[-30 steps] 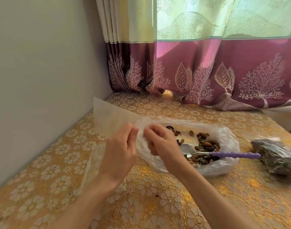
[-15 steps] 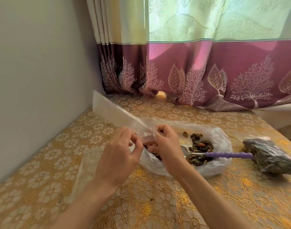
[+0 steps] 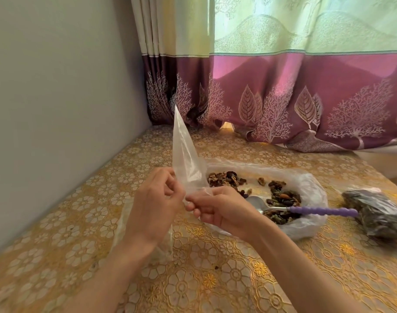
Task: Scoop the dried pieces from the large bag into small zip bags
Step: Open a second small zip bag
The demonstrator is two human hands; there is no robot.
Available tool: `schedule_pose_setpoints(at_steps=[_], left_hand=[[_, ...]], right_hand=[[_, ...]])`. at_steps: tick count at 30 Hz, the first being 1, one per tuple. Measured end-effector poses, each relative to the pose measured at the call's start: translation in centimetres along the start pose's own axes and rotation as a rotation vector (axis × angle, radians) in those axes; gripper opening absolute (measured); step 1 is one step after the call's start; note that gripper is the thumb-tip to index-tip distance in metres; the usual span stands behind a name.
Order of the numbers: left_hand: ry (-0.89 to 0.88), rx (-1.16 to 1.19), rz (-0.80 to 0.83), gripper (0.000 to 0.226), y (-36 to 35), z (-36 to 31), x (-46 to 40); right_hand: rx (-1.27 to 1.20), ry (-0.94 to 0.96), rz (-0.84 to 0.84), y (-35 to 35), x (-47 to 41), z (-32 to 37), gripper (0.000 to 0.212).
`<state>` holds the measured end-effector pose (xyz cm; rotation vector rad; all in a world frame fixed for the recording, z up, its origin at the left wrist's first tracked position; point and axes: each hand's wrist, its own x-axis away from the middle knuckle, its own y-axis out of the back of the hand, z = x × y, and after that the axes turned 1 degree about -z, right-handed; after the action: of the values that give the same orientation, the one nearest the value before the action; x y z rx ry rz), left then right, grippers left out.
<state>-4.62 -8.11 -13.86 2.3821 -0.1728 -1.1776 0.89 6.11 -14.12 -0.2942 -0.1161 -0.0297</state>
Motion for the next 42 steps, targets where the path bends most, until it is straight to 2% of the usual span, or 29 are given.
schedule_pose_setpoints(at_steps=[3,9,11,13,15,18,19,21,23,24,30,31,32,33,35,37,39,42], left_hand=[[0.019,-0.032,-0.025,0.029,0.2,0.1,-0.2],[-0.075,-0.023,-0.010,0.045,0.5,-0.5,-0.2],[-0.115,-0.038,0.040,0.041,0.3,-0.7,-0.1],[-0.167,-0.106,0.100,0.026,0.2,-0.8,0.0],[-0.204,-0.186,0.121,0.019,0.2,-0.8,0.1],[-0.190,-0.225,0.136,0.023,0.3,-1.1,0.1],[-0.172,-0.219,0.135,0.024,0.3,-1.2,0.1],[-0.127,-0.208,0.110,0.024,0.3,-1.1,0.1],[-0.071,-0.194,0.081,0.025,0.3,-0.9,0.0],[-0.045,-0.179,0.074,0.025,0.2,-0.8,0.0],[-0.055,-0.147,0.143,0.018,-0.2,-1.2,0.6],[-0.065,-0.156,0.144,0.017,-0.2,-1.2,0.6],[-0.074,-0.158,0.144,0.014,-0.2,-1.3,0.7],[-0.082,-0.153,0.139,0.010,-0.1,-1.3,0.7],[-0.081,-0.127,0.117,0.002,-0.1,-1.4,0.7],[-0.063,-0.082,0.073,0.010,0.0,-1.4,0.6],[-0.060,-0.016,0.049,0.016,0.1,-1.6,0.6],[-0.115,0.069,0.032,0.017,0.3,-1.9,0.4]], right_hand=[[0.068,-0.019,0.026,0.2,0.2,0.4,0.018],[0.315,0.133,-0.110,-0.7,0.4,0.6,0.053],[0.431,0.204,-0.184,-1.1,0.3,0.6,0.043],[0.460,0.283,-0.307,-1.2,0.4,0.8,0.014],[0.411,0.289,-0.467,-0.8,0.6,1.0,0.020],[0.423,0.218,-0.619,-0.2,1.2,1.4,0.021],[0.434,0.146,-0.618,-0.2,1.2,1.5,0.023],[0.392,-0.044,-0.511,-0.5,1.3,1.8,0.030],[0.253,-0.186,-0.367,-0.7,1.3,2.2,0.039],[0.168,-0.196,-0.315,-0.7,1.3,2.2,0.042],[-0.315,0.119,-0.249,-1.0,1.4,2.8,0.015],[-0.323,0.169,-0.241,-0.9,1.4,2.8,0.014],[-0.233,0.237,-0.256,-0.8,1.2,2.6,0.015],[-0.026,0.329,-0.303,-0.9,1.1,2.3,0.017],[0.597,0.604,-0.465,-1.0,1.0,1.5,0.019],[0.992,0.860,-0.478,-0.9,0.8,0.9,0.017],[1.145,0.967,-0.391,-0.7,0.7,0.4,0.015],[1.072,0.903,-0.269,-0.8,0.8,0.4,0.010]])
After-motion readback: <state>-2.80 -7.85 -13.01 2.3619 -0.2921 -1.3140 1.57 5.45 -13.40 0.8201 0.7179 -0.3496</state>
